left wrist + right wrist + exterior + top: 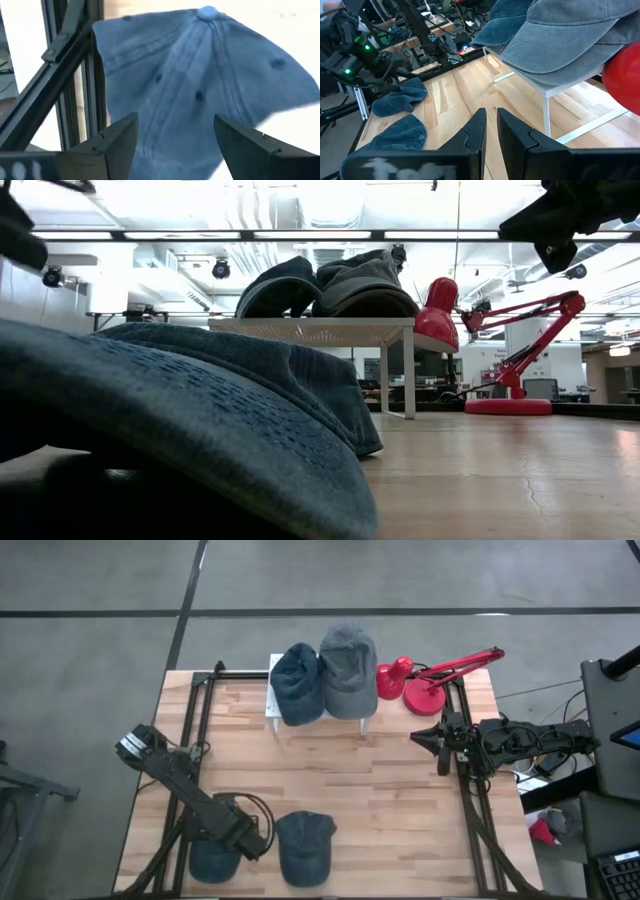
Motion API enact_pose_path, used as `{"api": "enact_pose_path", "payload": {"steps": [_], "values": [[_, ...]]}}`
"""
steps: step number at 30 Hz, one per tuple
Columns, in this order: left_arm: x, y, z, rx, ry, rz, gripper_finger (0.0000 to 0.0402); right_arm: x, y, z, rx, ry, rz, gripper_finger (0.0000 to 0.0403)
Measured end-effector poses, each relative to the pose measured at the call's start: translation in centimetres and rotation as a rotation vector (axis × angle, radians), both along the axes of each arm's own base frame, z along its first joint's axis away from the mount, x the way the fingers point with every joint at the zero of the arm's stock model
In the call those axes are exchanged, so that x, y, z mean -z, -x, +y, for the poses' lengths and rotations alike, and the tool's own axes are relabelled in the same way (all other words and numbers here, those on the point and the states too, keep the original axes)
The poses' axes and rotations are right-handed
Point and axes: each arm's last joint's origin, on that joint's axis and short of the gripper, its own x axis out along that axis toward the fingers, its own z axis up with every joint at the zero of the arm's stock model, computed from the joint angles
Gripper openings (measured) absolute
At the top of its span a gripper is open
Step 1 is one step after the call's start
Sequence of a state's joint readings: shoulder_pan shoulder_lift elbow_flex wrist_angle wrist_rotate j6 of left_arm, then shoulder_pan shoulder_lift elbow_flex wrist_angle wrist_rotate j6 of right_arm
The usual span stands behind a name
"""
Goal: Pick & Place hat
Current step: Stack the left blue cap on the blue cap on the shelf
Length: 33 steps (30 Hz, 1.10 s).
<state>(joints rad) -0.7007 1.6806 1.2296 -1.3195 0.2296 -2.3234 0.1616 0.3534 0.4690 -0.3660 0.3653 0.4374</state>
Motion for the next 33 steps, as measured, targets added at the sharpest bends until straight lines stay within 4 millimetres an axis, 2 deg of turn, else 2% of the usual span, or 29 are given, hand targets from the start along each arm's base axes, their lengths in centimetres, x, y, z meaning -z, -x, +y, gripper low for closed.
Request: {"api": "enact_pose_path", "payload": {"steps": [15, 20, 24, 33], "values": [[6.0, 1.3, 0.3, 0.011, 0.079, -0.061, 0.0264, 0.0, 0.0, 0.0, 0.003, -0.014, -0.003, 0.0043], [7.0, 1.5, 0.6, 0.013, 0.098, -0.09, 0.025, 0.0, 0.0, 0.0, 0.003, -0.015, -0.004, 0.0043], [7.0, 1.3, 0.6, 0.019, 0.08, -0.118, 0.02, 0.0, 0.0, 0.0, 0.003, -0.015, -0.005, 0.0044], [6.8, 0.5, 1.0, 0.061, -0.009, -0.215, 0.0041, 0.0, 0.0, 0.0, 0.003, -0.016, -0.006, 0.0045]]}}
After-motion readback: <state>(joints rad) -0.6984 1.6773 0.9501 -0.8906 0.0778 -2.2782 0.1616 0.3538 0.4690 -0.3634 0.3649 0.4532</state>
